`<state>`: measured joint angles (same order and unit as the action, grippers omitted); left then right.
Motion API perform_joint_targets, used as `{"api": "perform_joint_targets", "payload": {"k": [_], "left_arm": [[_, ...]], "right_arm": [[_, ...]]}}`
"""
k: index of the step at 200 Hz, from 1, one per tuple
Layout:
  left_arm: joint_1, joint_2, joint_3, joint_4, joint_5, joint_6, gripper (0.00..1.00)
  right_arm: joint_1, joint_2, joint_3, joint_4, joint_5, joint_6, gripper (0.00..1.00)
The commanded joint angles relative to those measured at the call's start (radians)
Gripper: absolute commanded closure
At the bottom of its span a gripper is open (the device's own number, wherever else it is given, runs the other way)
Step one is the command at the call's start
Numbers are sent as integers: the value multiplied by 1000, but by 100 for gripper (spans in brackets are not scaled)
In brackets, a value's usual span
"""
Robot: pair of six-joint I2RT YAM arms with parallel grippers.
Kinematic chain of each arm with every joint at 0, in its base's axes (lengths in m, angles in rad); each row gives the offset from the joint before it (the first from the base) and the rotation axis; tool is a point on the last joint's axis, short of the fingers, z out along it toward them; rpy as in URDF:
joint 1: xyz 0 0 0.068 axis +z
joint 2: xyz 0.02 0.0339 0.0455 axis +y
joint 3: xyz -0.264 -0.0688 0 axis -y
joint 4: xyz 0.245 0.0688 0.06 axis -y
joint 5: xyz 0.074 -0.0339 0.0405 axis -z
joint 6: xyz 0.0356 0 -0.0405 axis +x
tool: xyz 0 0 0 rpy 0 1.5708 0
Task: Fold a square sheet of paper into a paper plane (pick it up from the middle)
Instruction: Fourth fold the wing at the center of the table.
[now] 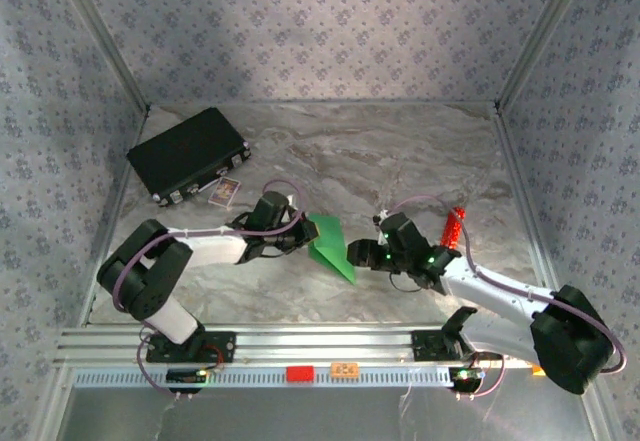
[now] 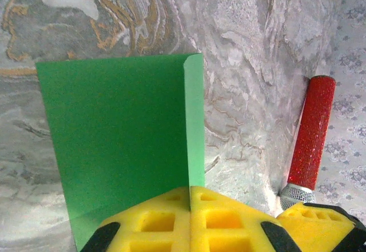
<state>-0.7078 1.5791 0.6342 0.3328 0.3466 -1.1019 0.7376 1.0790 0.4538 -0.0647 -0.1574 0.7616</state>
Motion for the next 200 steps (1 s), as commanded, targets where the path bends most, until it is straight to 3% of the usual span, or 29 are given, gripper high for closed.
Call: {"api": "perform_joint_targets", "payload": {"k": [1,25,52,121,164,200], "left_arm": [[-9,-16,3,-12,-14,0,89],[-8,-4,21,-1,22,14,81],[-5,15,40,-1,56,23,79],[3,18,38,12,69,11,91],[4,20,41,8,69,4,92],[4,21,40,9,73,4,93]], "right_arm": [[40,-26,40,-22,113,-38,39],[82,-39,29,9,200,-45,38],[126,-36,6,55,271,-48,38],[304,-40,-94,201,442,-343,39],[483,88,-71,214,672,-587,45],[550,242,-27,244,810,-628,50]]}}
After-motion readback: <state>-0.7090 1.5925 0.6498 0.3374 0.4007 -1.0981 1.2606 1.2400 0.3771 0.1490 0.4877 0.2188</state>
